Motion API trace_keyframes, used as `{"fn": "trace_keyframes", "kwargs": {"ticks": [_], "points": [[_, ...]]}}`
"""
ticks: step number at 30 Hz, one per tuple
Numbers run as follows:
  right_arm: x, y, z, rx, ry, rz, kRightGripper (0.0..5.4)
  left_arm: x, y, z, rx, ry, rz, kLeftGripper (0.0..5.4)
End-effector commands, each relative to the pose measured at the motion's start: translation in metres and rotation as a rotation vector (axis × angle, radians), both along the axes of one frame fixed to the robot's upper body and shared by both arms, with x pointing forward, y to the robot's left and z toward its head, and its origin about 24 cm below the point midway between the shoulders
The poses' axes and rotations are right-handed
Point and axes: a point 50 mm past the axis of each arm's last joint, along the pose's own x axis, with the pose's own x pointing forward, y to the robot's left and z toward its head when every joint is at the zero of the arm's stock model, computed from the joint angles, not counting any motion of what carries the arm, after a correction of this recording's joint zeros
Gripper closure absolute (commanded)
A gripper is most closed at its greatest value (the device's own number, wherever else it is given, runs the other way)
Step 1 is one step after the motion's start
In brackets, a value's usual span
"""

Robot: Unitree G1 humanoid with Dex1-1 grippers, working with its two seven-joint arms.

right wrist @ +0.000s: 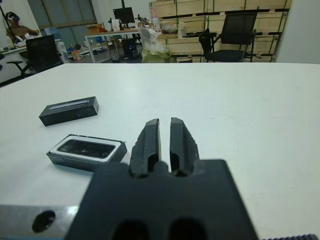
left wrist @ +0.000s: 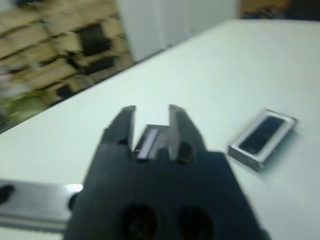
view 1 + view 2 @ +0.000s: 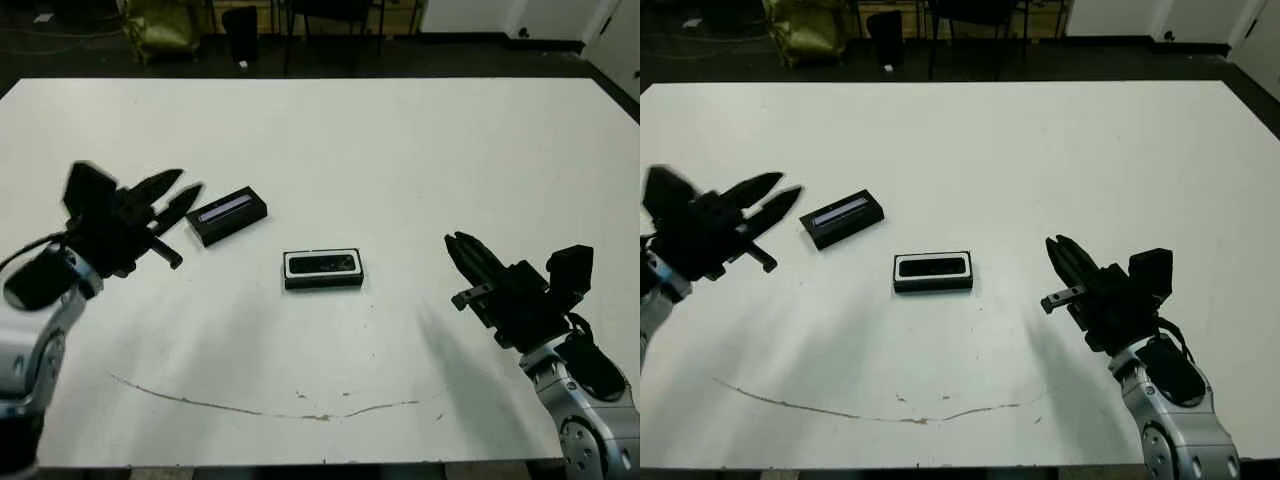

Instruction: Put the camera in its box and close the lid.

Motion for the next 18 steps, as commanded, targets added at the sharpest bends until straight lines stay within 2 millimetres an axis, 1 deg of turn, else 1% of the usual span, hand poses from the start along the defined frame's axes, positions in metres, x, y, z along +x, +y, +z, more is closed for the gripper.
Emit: {"fn": "trace_keyframes", "kwargs": {"ticks": [1, 6, 10, 12, 18], "points": [[-0.001, -0.002, -0.003, -0.008, 0.014, -0.01, 5.4, 0.011, 0.006, -0.006, 0.071, 0.048, -0.023, 2.66], [0.001, -0.004, -0.005, 0.012, 0.022, -0.003, 5.4, 0.029, 0.013, -0.016, 0.085, 0.092, -0.048, 1.44], [0.002, -0.004, -0.006, 0.015, 0.013, 0.004, 5.4, 0.037, 0.016, -0.024, 0.053, 0.129, -0.044, 0.47], [0.002, -0.004, -0.007, 0.012, 0.017, -0.002, 5.4, 0.04, 0.018, -0.028, 0.015, 0.174, -0.028, 0.01], [0.002, -0.002, -0.008, 0.001, 0.031, -0.003, 5.4, 0.044, 0.021, -0.041, -0.062, 0.269, -0.005, 0.01]]}}
